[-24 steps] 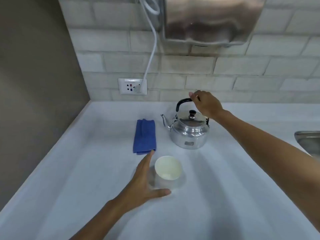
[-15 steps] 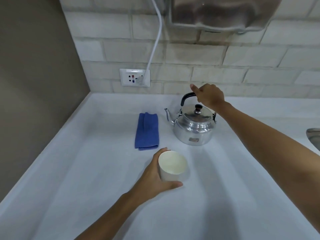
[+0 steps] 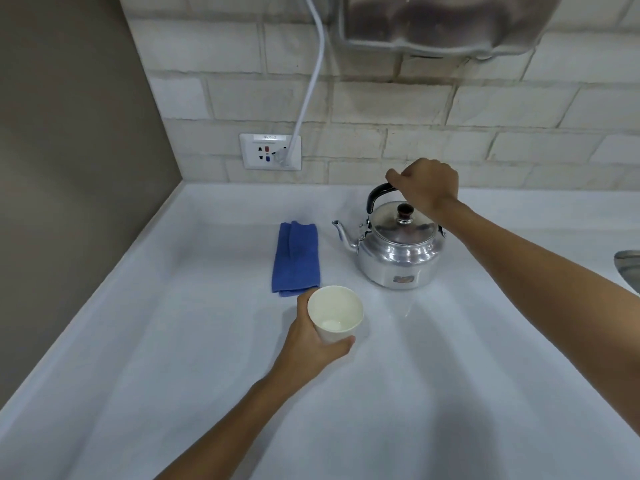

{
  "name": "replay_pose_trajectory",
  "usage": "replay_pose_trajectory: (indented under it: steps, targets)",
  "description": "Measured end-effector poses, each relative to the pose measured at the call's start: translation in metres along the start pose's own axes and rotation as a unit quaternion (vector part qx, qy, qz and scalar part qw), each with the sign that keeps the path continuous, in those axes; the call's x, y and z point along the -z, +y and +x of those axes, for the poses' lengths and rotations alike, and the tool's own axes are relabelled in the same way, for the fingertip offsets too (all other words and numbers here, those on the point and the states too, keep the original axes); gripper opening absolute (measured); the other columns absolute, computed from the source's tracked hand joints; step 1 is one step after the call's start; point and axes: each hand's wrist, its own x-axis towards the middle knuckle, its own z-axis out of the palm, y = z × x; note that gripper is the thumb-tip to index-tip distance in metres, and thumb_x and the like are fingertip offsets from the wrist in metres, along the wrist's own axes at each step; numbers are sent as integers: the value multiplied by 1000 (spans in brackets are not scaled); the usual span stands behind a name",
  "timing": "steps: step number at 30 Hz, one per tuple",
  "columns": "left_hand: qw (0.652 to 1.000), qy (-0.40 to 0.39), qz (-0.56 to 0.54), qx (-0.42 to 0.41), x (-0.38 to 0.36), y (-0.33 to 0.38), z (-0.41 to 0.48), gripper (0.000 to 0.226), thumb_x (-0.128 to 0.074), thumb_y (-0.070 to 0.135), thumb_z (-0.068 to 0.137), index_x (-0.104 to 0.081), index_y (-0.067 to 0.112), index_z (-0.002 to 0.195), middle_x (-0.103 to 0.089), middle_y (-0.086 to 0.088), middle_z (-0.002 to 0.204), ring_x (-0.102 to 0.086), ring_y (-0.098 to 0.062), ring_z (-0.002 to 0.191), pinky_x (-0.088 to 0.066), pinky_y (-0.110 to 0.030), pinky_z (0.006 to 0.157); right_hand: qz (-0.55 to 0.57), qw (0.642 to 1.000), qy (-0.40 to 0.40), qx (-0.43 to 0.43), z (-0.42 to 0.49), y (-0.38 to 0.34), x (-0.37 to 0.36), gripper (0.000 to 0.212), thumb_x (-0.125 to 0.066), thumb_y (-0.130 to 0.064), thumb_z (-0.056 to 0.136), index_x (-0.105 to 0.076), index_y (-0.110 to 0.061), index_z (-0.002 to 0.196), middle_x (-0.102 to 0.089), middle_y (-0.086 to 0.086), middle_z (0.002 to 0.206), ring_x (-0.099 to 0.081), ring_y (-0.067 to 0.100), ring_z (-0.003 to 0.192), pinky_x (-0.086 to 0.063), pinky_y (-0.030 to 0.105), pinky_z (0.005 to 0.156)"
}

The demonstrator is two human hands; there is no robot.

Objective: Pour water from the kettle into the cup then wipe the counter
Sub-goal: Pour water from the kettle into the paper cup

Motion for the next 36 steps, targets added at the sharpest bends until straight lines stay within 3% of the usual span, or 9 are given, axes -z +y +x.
replay_pose_trajectory:
  steps: [4,14,20,28,36]
  targets:
    - [1000,12,-8,22,-4,5,0,83,-83,13,62,-26,36,118,-42,27,108,-41,24,98,-34,8,71,-25,998,29,56,-13,-7,28,52,-48,-39,80,-27,-15,39,-25,1,36,-26,20,39,-24,25,46]
    - [998,24,-28,52,-7,18,-3,73,-82,14,62,-34,34,113,-47,27,99,-49,7,89,-36,8,63,-104,980,27,170,-67,-21,70,51,-49,-34,79,-24,-15,40,-19,-1,35,-19,17,39,-19,24,45]
    - [998,21,-42,49,-6,22,-5,71,-81,10,64,-40,25,120,-53,10,108,-50,-5,94,-38,6,64,-165,957,35,235,-88,-36,82,46,-42,-38,75,-19,-13,43,-14,2,36,-17,23,42,-13,24,44]
    - [997,17,-51,53,-6,24,-6,74,-80,9,65,-39,19,125,-52,7,113,-49,-10,101,-37,8,64,-214,931,28,294,-96,-57,91,48,-51,-27,81,-28,-11,42,-11,0,36,-11,21,42,-8,22,48]
    - [996,21,-56,61,-5,21,-7,74,-80,11,64,-40,21,125,-53,8,113,-51,-5,95,-37,8,63,-242,916,14,320,-95,-68,95,50,-46,-30,85,-28,-11,43,-19,3,37,-24,25,45,-12,25,47]
